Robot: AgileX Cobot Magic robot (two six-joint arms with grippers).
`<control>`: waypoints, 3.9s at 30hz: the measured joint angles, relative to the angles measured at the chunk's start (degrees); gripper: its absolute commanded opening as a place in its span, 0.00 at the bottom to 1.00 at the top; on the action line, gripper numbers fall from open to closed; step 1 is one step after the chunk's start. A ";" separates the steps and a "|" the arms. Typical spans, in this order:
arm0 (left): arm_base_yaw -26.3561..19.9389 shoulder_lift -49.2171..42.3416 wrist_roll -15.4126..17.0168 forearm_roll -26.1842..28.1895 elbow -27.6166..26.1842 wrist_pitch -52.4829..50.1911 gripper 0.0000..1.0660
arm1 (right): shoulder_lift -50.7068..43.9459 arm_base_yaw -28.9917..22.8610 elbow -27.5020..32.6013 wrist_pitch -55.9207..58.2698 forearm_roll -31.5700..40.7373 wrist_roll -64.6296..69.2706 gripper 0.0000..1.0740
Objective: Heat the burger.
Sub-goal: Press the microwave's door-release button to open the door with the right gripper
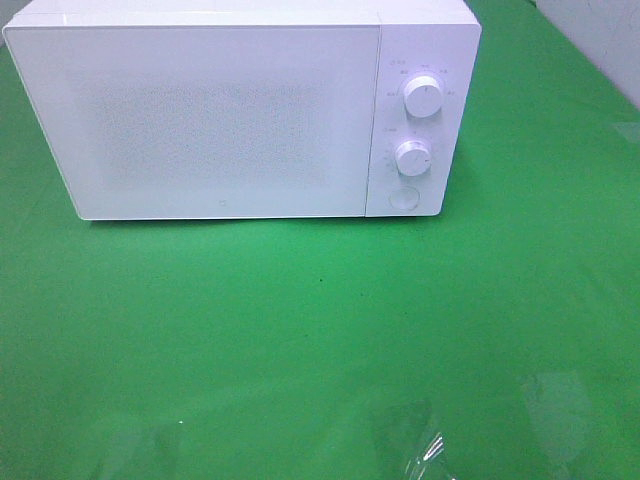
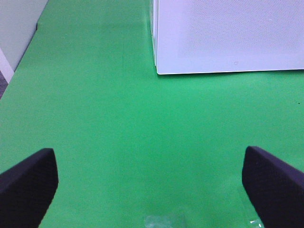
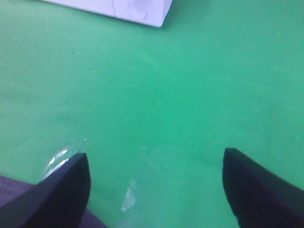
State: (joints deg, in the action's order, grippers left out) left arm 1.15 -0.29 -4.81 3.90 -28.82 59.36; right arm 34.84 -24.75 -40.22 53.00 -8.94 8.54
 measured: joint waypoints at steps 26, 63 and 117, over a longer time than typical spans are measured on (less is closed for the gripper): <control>0.00 0.00 0.00 0.00 0.00 0.00 0.97 | -35.01 19.82 11.29 4.07 3.09 -1.43 0.71; 0.00 0.00 0.00 0.00 0.00 0.00 0.97 | -32.31 19.82 7.91 0.86 3.32 -1.89 0.71; 0.00 0.00 0.00 0.00 0.00 0.00 0.97 | 30.48 19.77 23.32 -86.17 0.46 6.47 0.67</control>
State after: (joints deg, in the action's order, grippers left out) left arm 1.15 -0.29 -4.81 3.90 -28.82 59.36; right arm 65.32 -4.98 -16.90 -33.17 -8.48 15.01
